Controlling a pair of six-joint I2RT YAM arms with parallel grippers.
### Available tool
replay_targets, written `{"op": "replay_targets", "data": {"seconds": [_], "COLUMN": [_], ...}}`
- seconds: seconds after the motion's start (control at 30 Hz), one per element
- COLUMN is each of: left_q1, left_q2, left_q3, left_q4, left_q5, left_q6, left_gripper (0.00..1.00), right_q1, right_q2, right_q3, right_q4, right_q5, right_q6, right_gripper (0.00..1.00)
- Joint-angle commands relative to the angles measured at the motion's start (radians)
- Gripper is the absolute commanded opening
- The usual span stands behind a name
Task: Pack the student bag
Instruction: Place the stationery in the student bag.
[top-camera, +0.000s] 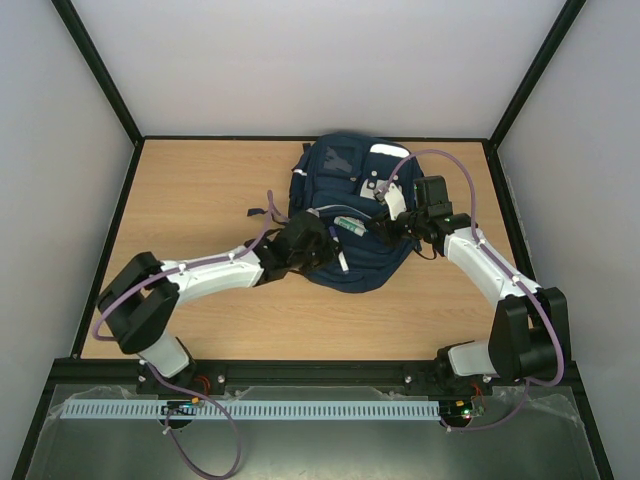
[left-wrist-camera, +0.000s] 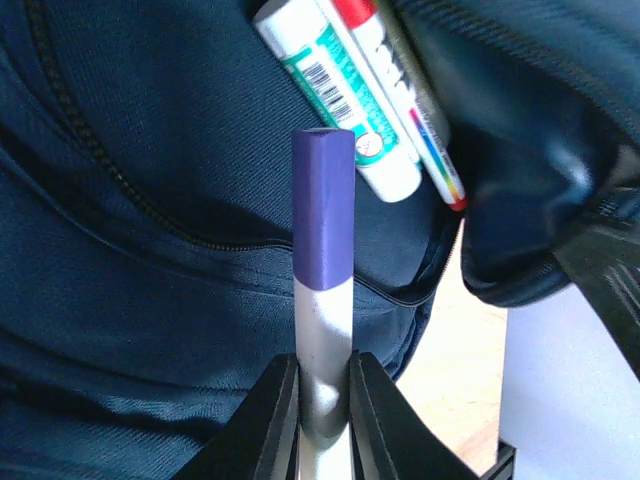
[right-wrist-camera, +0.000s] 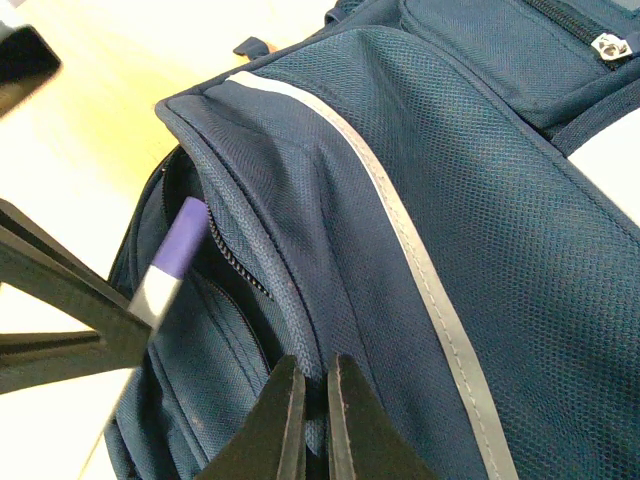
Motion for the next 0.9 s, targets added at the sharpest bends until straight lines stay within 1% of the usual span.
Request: {"op": "replay_targets", "data": {"seconds": [0.0, 0.1, 0.3, 0.43, 0.57, 0.87], "left_q1": [0.004, 0.003, 0.003, 0.004, 0.003, 0.003], "left_q2": [0.055, 0.087, 0.131, 0.163, 0.192, 0.259], "left_q3": [0.056, 0.095, 0.16, 0.2, 0.202, 0.266], "left_q4": [0.064, 0.073, 0.035, 0.006, 0.043, 0.042], "left_q5": [0.023, 0.014, -0.082, -0.143, -0.183, -0.224], "left_q6": [-0.139, -0.18, -0.273, -0.344, -0.425, -0.479], "left_gripper": [0.02, 0.02, 0.03, 0.05, 0.06, 0.06], "right_q1": [0.001, 0.001, 0.001, 0.001, 0.001, 0.001], "right_q2": [0.0, 0.0, -0.003, 0.0, -0.001, -0.004], "right_q3": [0.016, 0.017, 0.017, 0.017, 0.018, 0.019], "right_q4": [-0.033, -0.034, -0.034, -0.034, -0.035, -0.039], "right_q5": [-0.024, -0.024, -0.025, -0.03, -0.033, -0.034], "right_q6": [0.0, -0.002, -0.003, -0.003, -0.005, -0.007], "right_gripper": [0.01, 0.01, 0.01, 0.01, 0.01, 0.01]}}
